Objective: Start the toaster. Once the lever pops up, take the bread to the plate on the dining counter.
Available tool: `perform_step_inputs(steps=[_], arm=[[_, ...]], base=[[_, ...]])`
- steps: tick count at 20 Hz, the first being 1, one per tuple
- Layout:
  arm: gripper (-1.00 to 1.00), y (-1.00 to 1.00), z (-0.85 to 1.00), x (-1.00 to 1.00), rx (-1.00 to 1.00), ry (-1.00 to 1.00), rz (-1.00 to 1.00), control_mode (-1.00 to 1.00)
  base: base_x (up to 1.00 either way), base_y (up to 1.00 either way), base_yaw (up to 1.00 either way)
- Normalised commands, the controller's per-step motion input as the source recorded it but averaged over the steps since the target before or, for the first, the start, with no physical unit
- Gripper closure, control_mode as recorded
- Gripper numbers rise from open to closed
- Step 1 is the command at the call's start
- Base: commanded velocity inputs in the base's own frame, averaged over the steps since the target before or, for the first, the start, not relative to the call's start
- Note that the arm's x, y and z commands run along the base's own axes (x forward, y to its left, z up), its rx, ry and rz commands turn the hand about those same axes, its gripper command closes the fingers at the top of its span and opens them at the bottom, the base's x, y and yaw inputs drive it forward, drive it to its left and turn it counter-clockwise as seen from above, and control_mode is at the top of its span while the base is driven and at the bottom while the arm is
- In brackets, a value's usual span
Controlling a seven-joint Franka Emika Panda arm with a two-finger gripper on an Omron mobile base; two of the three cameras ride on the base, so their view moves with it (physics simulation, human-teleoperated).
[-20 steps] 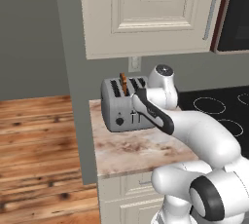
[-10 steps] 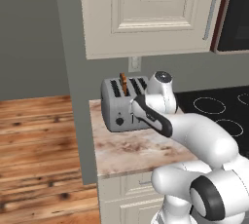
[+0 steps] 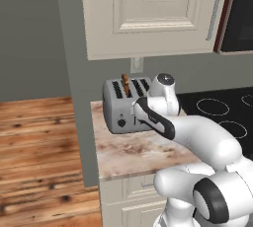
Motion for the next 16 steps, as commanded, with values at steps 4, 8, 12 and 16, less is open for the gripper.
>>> perform_step_inputs(steps=[4,8,12,16], arm=[[-1.0,0.0,0.0,0.03,0.0,0.0,-0.02,-1.0],[-1.0,0.0,0.0,0.09,0.0,0.0,-0.03,-1.0],[-1.0,0.0,0.0,0.18,0.0,0.0,-0.04,-1.0],[-1.0,0.0,0.0,0.19,0.0,0.0,-0.04,-1.0]], base=[[0.0,0.0,0.0],[0.0,0.0,0.0],[0.0,0.0,0.0],[0.0,0.0,0.0]])
